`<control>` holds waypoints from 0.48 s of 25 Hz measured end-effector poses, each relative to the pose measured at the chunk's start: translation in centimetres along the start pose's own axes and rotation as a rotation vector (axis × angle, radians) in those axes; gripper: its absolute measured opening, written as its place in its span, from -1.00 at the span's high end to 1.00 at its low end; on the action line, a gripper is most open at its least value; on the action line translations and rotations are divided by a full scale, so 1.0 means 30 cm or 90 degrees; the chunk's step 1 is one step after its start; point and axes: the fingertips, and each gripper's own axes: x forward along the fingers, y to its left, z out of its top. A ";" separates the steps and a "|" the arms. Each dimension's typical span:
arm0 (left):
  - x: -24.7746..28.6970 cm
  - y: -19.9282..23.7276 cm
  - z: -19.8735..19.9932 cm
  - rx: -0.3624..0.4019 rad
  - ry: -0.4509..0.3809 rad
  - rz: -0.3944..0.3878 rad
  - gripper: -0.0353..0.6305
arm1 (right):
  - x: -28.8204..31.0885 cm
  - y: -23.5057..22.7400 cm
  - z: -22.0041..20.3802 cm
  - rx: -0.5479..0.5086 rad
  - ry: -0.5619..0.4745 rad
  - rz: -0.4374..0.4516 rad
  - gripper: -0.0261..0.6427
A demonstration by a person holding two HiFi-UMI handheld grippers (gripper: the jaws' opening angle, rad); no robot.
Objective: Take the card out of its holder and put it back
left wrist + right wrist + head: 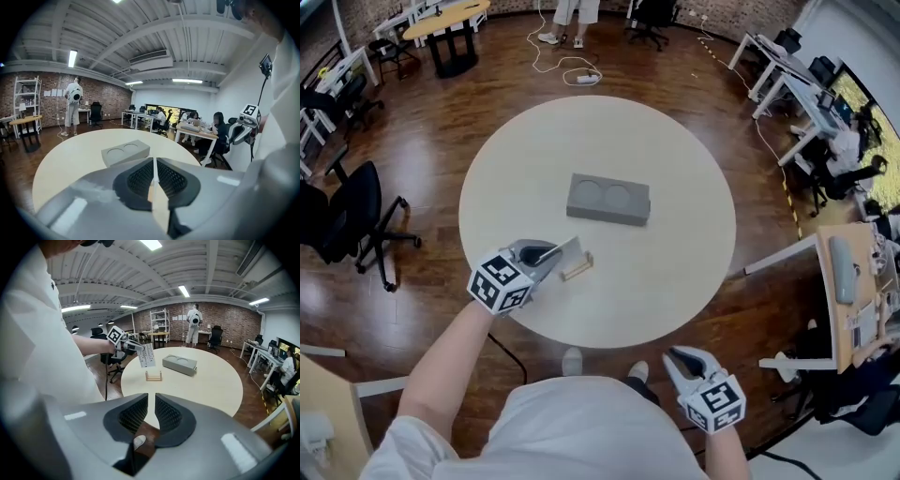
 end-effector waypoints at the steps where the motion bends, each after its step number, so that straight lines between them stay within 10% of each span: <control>1: 0.022 -0.003 -0.007 0.000 0.005 -0.003 0.85 | -0.014 -0.008 -0.010 0.007 0.002 -0.006 0.80; 12: 0.155 0.016 -0.044 -0.005 0.036 -0.002 0.85 | -0.100 -0.076 -0.086 0.043 0.011 -0.042 0.80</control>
